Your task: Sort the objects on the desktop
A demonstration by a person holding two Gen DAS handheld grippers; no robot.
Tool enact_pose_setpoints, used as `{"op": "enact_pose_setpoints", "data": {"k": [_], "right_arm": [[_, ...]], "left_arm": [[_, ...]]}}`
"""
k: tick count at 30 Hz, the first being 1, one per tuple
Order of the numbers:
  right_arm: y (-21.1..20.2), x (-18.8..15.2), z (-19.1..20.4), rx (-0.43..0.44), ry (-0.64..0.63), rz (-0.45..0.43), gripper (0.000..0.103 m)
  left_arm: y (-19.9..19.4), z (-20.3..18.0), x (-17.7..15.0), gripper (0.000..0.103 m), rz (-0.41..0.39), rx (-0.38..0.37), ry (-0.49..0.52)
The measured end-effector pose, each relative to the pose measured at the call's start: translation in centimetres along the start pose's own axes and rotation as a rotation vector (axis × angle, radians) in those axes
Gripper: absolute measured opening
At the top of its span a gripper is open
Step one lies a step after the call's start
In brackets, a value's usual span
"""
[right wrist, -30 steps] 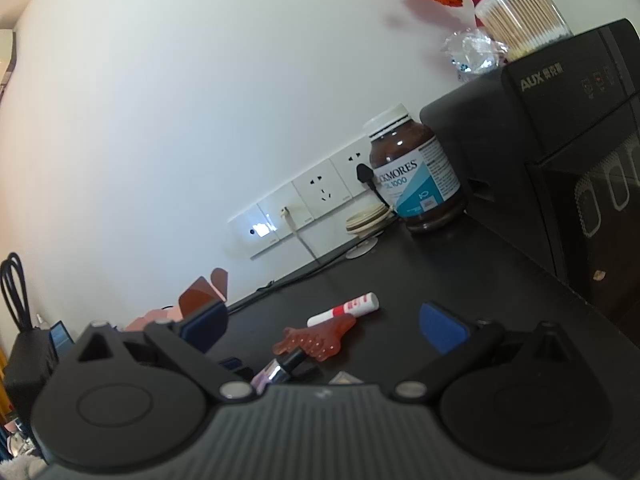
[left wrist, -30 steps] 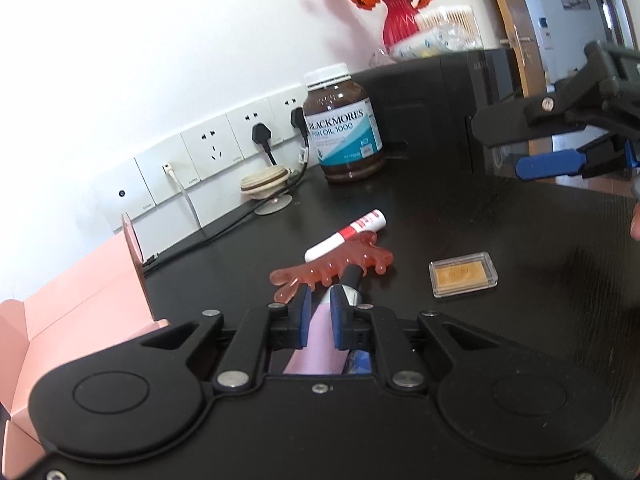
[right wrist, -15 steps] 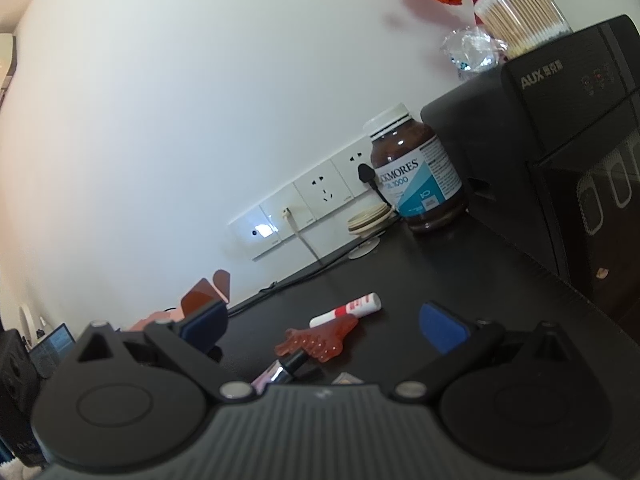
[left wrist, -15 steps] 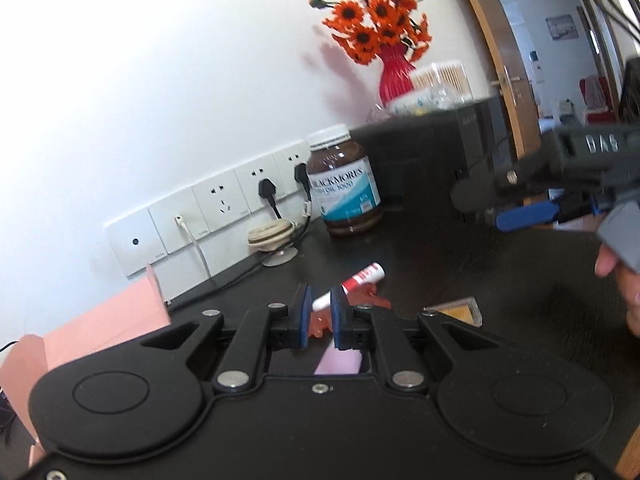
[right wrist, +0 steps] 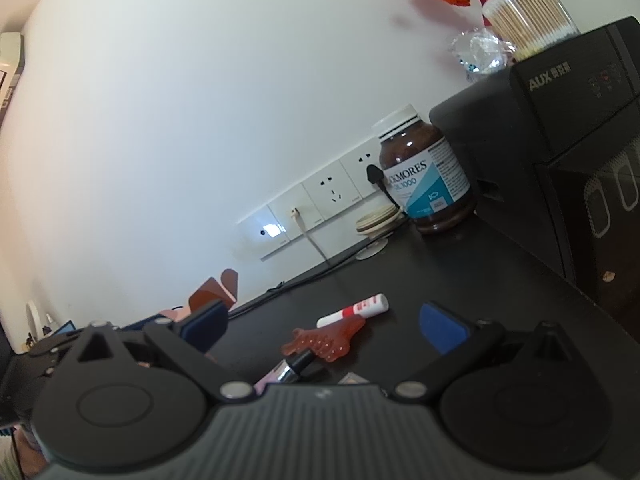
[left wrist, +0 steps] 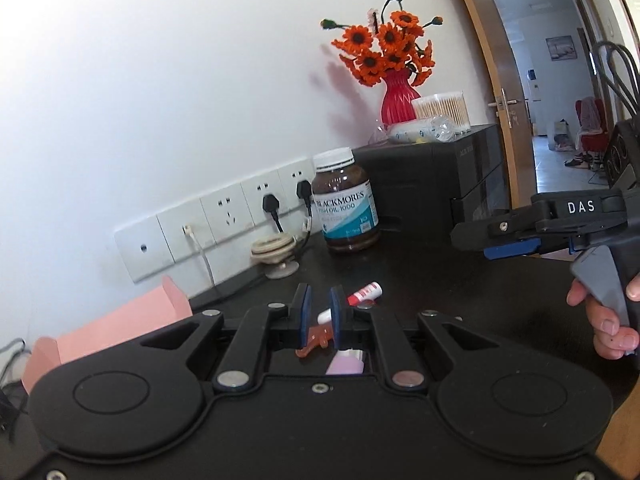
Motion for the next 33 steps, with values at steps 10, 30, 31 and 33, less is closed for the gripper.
{"op": "enact_pose_setpoints", "data": {"k": [10,30,31,33], "right_arm": [[-0.2,-0.1,0.3,-0.002,-0.017,-0.008,0.102],[-0.6,-0.1,0.5,0.057,-0.018,-0.02,0.102],[-0.6,-0.1,0.5,0.058,-0.016,-0.022,0.102],[-0.7,-0.1,0.5,0.06,-0.014,-0.025,0.102]], "left_arm": [[3.7,-1.8,0.0,0.02,0.197,-0.015,0.068],[10.3,-1.4,-1.8,0.055,0.407,-0.013,0.041],[10.3,-1.6,-1.8,0.046,0.404,-0.019,0.047],[10.4,-2.0,-1.8,0.033,0.4,-0.019,0.058]]}}
Point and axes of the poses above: each gripper's, at about its wrist camera, not at the fingertips, and y roughly the way its jaws point, z to its left, x to its top, the point moved 4 cm from there along y, roughly the way its jaws point, and after that the axes turned 10 degrees about z, right-handed, at the moved point
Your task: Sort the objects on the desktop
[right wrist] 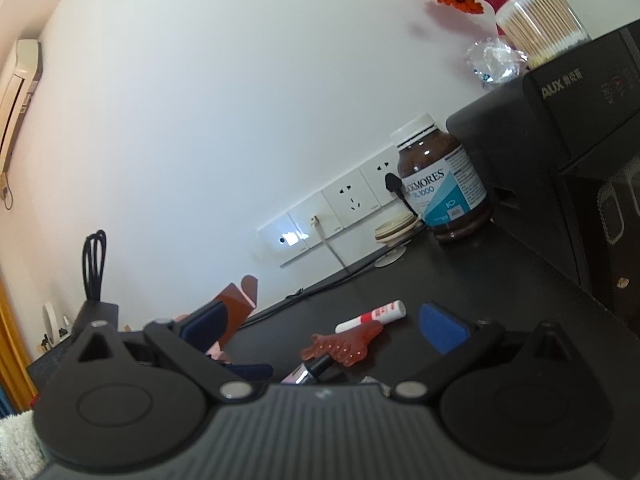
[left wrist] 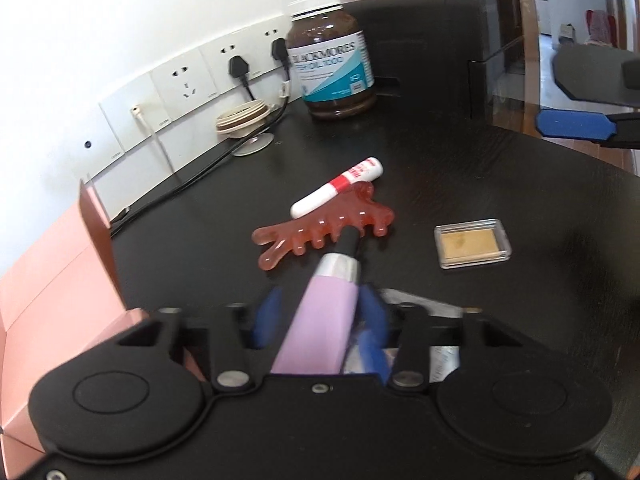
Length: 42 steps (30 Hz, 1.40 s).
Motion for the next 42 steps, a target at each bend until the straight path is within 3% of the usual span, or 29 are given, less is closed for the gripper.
{"op": "enact_pose_setpoints", "data": {"k": [6,9,11,14,18,20,21,23,24,27,29,32,37,42], "right_arm": [[-0.2,0.0,-0.1,0.006,0.005,-0.011,0.102],[-0.2,0.0,-0.1,0.012,0.009,-0.009,0.102],[-0.2,0.0,-0.1,0.017,0.011,-0.008,0.102],[-0.1,0.0,-0.2,0.023,0.013,-0.007,0.102],[0.0,0.0,-0.2,0.024,0.02,-0.003,0.102],[0.0,-0.1,-0.2,0.023,0.019,-0.003,0.102],[0.0,-0.1,-0.2,0.023,0.017,-0.006,0.102],[-0.1,-0.1,-0.1,0.028,0.014,-0.009,0.102],[-0.1,-0.1,-0.1,0.029,0.013,-0.01,0.102],[-0.1,-0.1,-0.1,0.025,0.015,-0.008,0.102],[-0.1,-0.1,-0.1,0.025,0.016,-0.011,0.102],[-0.3,-0.1,-0.2,0.026,0.02,-0.015,0.102],[-0.3,-0.1,-0.3,0.042,0.032,-0.012,0.102],[-0.1,-0.2,-0.2,0.037,0.024,-0.004,0.102]], "left_arm": [[0.1,-0.2,0.3,0.031,-0.006,-0.007,-0.005],[-0.4,0.2,0.5,0.025,-0.032,-0.018,-0.045],[-1.1,0.4,0.8,0.009,-0.057,-0.016,-0.062],[-2.1,0.7,1.3,0.008,-0.092,-0.022,-0.077],[-1.6,0.4,1.1,0.009,-0.056,-0.009,-0.046],[-1.6,0.0,0.8,0.017,-0.036,-0.009,-0.023],[-1.5,-0.2,0.7,0.027,-0.022,0.005,-0.013],[-1.5,-0.5,0.4,0.083,-0.012,0.035,0.015],[-1.4,-0.7,0.2,0.087,-0.009,0.048,0.027],[-0.6,-0.6,0.0,0.082,0.017,0.018,0.009],[-0.3,-0.1,0.1,0.065,0.02,-0.021,-0.034],[-0.1,0.6,0.3,0.05,0.023,-0.068,-0.084],[-0.7,1.6,0.5,0.05,0.004,-0.058,-0.113],[-0.2,1.2,-0.1,0.049,0.032,0.019,-0.072]]}}
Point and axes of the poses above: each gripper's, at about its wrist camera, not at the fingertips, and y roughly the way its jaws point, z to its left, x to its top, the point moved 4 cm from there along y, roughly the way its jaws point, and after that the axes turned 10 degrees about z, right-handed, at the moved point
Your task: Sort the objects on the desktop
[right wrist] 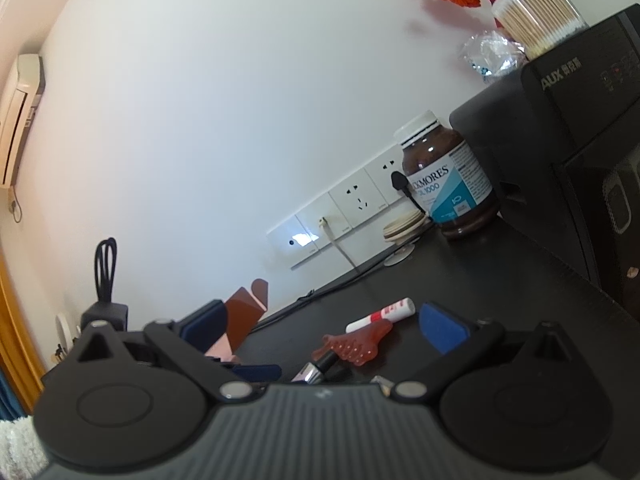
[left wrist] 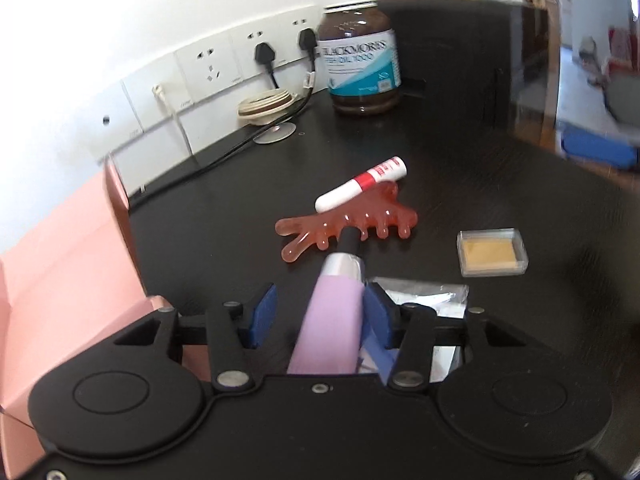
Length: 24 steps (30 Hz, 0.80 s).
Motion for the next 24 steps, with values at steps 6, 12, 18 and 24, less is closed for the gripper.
{"op": "enact_pose_setpoints", "data": {"k": [6,12,18,24], "right_arm": [[-0.2,0.0,0.1,-0.002,-0.007,-0.012,0.102],[-0.4,0.0,0.1,-0.002,-0.005,-0.022,0.102],[-0.5,0.0,0.0,0.0,-0.001,-0.021,0.102],[-0.4,0.0,0.0,0.002,0.004,-0.019,0.102]], "left_arm": [[-0.3,-0.6,-0.4,0.033,-0.006,-0.015,0.032],[-0.9,-2.0,-0.6,0.032,-0.031,-0.082,0.063],[-0.2,-1.9,-0.3,0.037,-0.032,-0.065,0.049],[0.3,-1.3,0.0,0.032,-0.027,-0.099,-0.019]]}}
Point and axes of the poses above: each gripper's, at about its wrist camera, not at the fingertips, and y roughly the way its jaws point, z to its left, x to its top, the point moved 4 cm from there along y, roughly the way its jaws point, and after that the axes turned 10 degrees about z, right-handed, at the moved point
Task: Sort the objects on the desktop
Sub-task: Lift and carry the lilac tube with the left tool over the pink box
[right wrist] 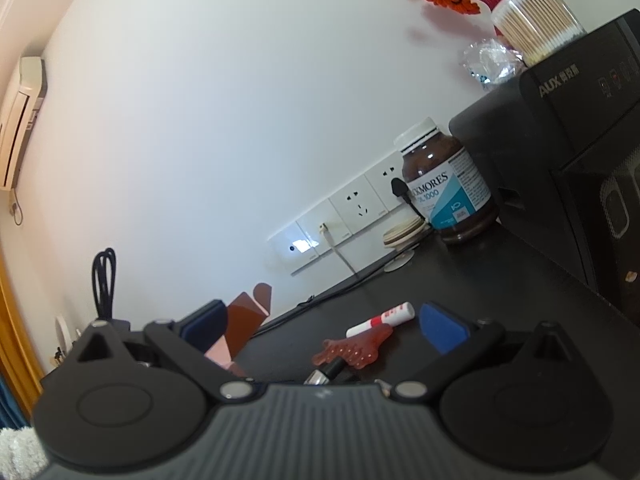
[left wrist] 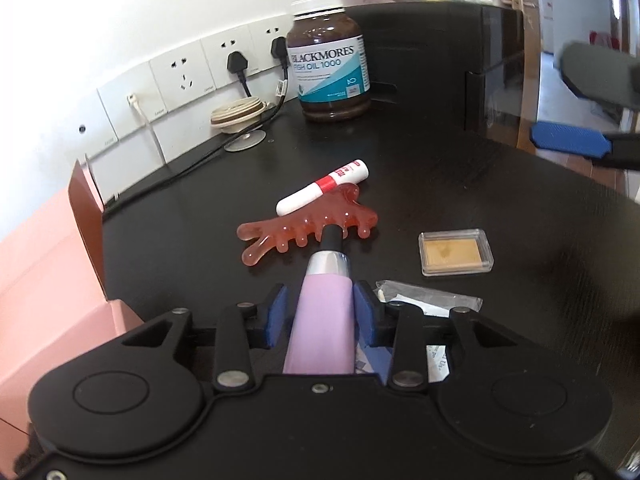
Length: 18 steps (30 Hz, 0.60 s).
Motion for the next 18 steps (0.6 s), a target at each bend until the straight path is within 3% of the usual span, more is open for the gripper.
{"op": "enact_pose_setpoints", "data": {"k": [4,13,18], "right_arm": [[-0.2,0.0,0.0,0.005,0.004,-0.004,0.102],[0.0,0.0,0.0,0.012,-0.002,0.003,0.102],[0.0,0.0,0.0,0.012,0.0,0.004,0.102]], "left_arm": [[-0.3,0.2,-0.2,0.031,-0.014,0.012,-0.021],[-3.2,0.3,0.0,0.031,-0.164,0.083,-0.036],[-4.9,0.1,0.1,0.031,-0.235,0.077,-0.058]]}}
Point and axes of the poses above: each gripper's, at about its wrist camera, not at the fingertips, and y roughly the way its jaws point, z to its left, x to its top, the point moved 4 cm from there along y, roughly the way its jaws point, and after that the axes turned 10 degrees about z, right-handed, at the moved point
